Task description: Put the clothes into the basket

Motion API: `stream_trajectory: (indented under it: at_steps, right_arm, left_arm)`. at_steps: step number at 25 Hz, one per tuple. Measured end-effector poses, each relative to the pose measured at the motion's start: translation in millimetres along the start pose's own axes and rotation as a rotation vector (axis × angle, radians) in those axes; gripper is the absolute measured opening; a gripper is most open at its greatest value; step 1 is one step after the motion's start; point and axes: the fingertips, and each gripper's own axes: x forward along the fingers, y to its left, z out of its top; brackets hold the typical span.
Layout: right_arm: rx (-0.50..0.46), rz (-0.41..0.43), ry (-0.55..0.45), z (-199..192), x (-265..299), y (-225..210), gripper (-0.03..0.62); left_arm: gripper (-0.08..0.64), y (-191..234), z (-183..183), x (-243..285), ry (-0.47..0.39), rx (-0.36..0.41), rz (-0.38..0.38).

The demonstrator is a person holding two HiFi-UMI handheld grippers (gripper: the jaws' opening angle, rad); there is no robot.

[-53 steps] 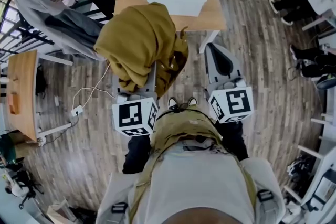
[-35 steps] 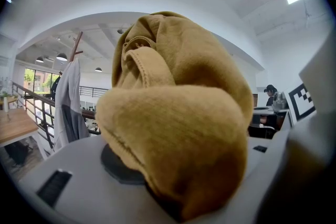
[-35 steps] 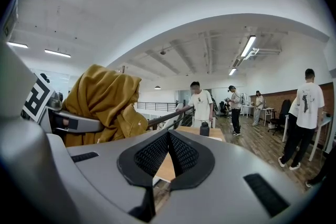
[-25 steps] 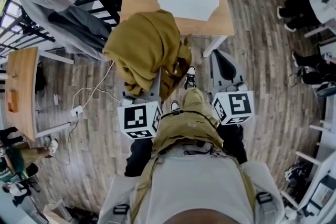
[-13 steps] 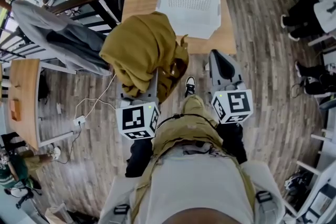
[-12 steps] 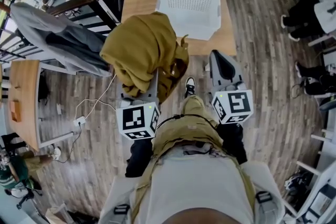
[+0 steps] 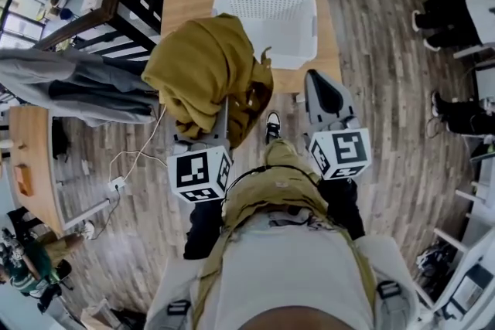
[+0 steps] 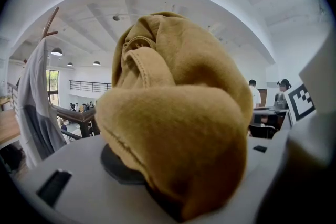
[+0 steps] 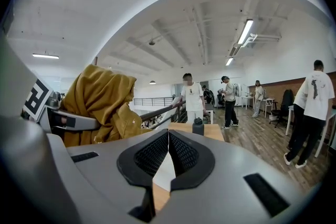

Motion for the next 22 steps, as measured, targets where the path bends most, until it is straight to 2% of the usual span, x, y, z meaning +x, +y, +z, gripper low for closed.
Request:
stream_trajectory:
  at_steps: [12, 22]
  right_arm:
    - [0.053, 0.019, 0.008, 4.7, 70.0, -71.5, 0.021]
    - [0.076, 0.031, 0.009, 12.0, 99.1, -115.2, 0.021]
  left_arm:
    - [0.244, -5.0, 20.0, 98.7, 0.054, 0.021, 0.017]
    - [0.244, -20.4, 40.9, 148.5, 0.060, 0.045, 0.031]
